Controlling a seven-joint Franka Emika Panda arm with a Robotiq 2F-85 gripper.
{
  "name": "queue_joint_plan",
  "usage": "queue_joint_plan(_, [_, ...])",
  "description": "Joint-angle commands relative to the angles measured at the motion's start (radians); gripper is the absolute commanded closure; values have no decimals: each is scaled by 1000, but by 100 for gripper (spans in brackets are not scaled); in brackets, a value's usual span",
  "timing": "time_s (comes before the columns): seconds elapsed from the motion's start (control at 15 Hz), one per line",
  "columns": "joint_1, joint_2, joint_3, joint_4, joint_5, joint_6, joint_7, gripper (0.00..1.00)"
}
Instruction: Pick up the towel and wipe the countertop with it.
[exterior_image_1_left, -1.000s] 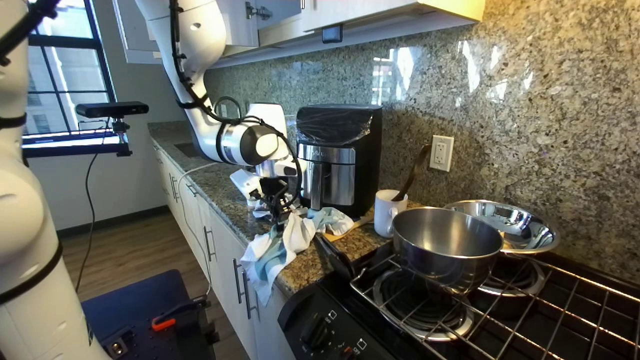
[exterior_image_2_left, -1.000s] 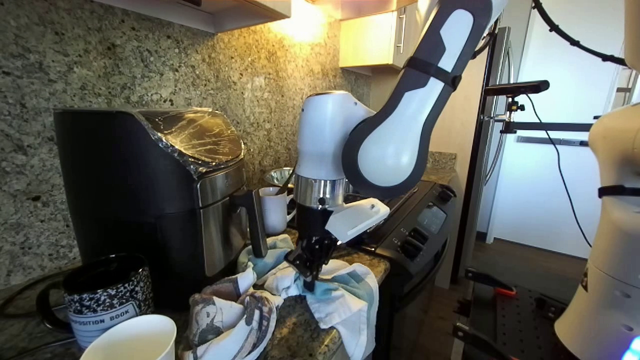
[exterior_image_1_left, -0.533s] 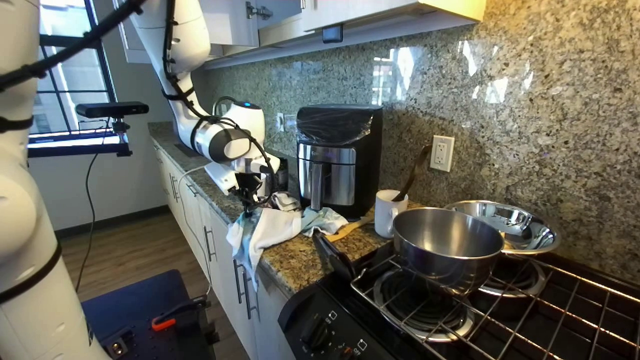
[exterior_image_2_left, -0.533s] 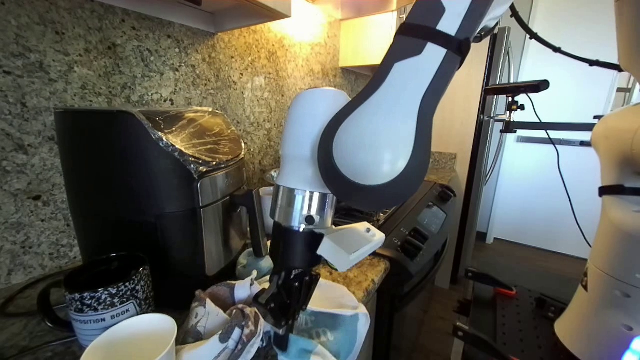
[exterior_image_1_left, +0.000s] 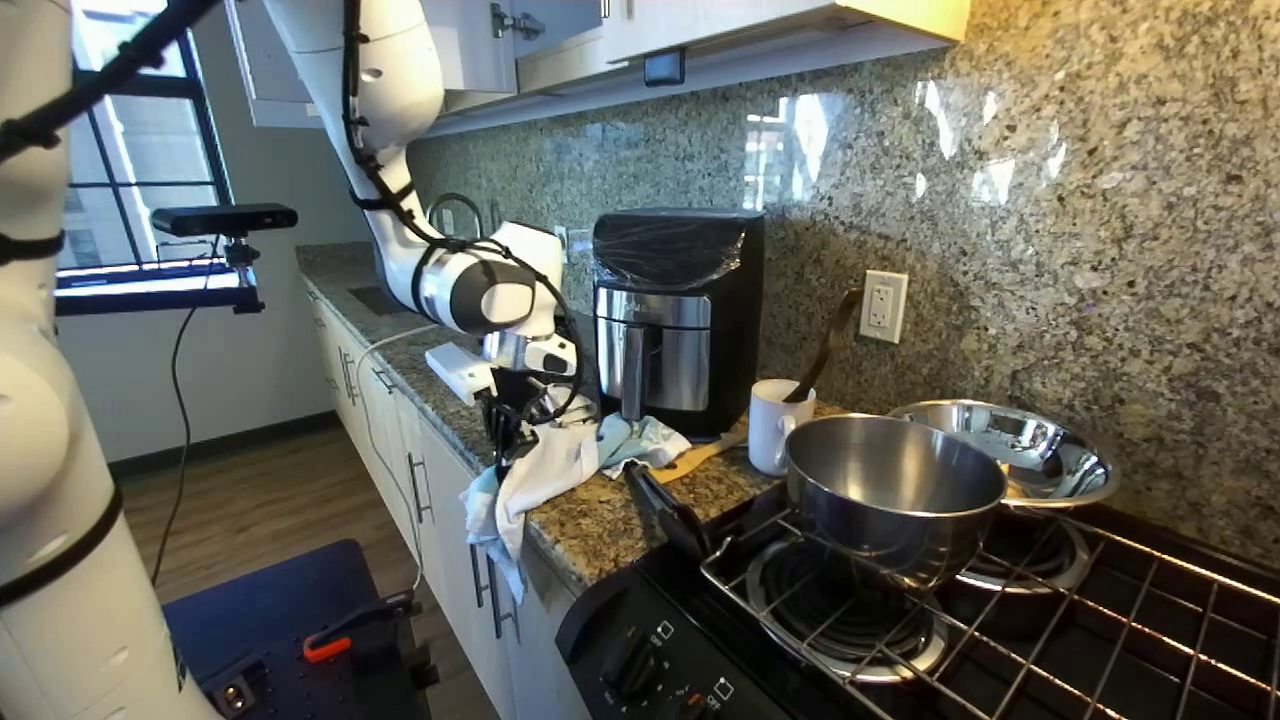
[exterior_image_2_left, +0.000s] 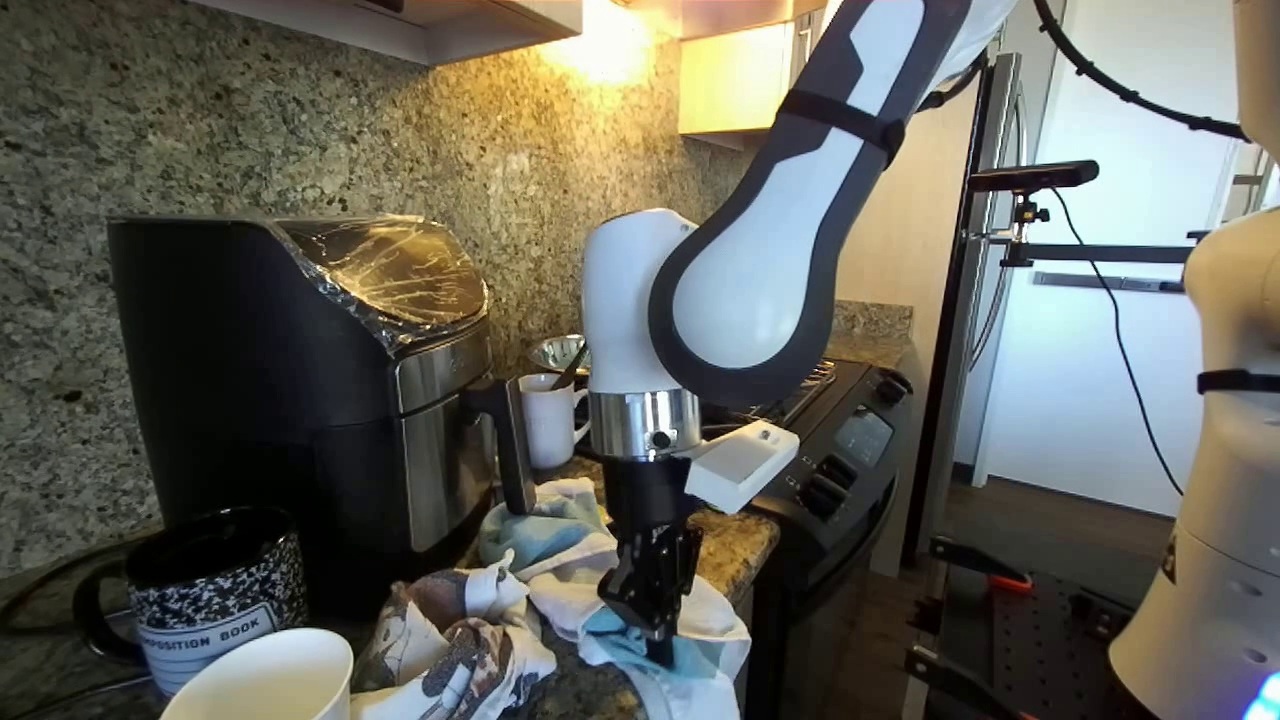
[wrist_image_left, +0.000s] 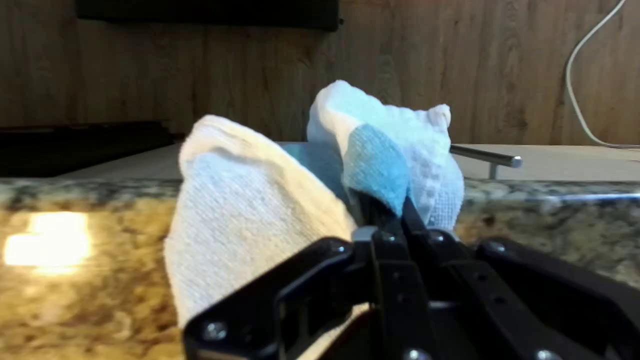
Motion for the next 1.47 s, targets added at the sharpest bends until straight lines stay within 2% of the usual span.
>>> queue_joint_plan(0.0, [44,-73,-116,-51,-188,-21,173,97])
queue_joint_plan(0.27, [86,-84,-208,-44,-420,52,417,97])
queue_joint_plan(0.4, [86,-80,-201,-36,-448,91,472,97])
queue_joint_plan(0.47, [80,-74,-181,-32,-421,105,460,97])
queue_joint_plan(0.67, [44,-49,-78,-26,-224,151,308,97])
queue_joint_plan(0.8, [-4,-21,36,-9,-27,175,144,97])
queue_joint_plan(0.87, [-59,-4,124,5,68,181,55,97])
queue_joint_plan(1.0, [-118,21,239,35,238,152,-116,97])
queue_joint_plan(1.07, [-105,26,238,45,312,131,-196,97])
queue_joint_plan(1.13, [-109,27,242,47,327,106,-221,97])
queue_joint_plan(1.27, [-75,12,183,29,269,56,-190,97])
queue_joint_plan(1.4, [-20,-14,87,2,124,12,-75,97])
